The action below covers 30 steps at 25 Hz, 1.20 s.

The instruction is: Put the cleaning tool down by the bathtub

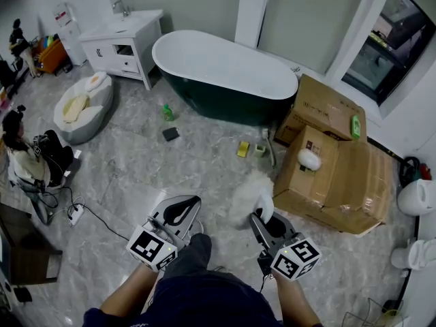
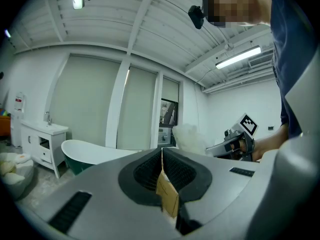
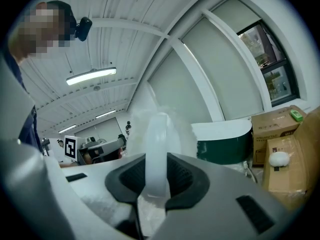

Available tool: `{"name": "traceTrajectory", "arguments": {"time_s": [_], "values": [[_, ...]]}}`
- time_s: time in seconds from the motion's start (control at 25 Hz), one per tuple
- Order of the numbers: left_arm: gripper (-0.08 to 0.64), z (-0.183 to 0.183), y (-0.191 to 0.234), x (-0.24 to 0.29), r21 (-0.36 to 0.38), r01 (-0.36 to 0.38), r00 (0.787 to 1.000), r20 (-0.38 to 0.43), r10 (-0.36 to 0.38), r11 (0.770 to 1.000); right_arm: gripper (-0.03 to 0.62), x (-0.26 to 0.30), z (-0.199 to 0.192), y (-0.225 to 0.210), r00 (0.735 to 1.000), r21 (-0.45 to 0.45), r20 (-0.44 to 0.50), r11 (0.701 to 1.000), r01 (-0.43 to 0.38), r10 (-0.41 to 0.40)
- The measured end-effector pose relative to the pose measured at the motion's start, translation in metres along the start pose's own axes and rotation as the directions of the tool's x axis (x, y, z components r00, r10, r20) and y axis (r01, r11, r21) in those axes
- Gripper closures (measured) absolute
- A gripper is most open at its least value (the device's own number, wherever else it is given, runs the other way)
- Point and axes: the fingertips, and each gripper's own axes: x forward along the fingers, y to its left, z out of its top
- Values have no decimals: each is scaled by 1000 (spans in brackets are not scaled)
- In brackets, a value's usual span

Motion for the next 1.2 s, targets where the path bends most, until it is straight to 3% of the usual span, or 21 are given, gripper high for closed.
{"name": "traceTrajectory", "arguments": {"time_s": [0.68, 1.2], "values": [[528, 18, 166, 61, -28, 45, 999, -17, -46, 999, 505, 160, 60, -33, 998, 8, -25, 999, 53, -53], [528, 27, 247, 81, -33, 59, 998, -19, -60, 998, 505, 233, 91, -48, 996, -2, -31, 996, 89, -89]]}}
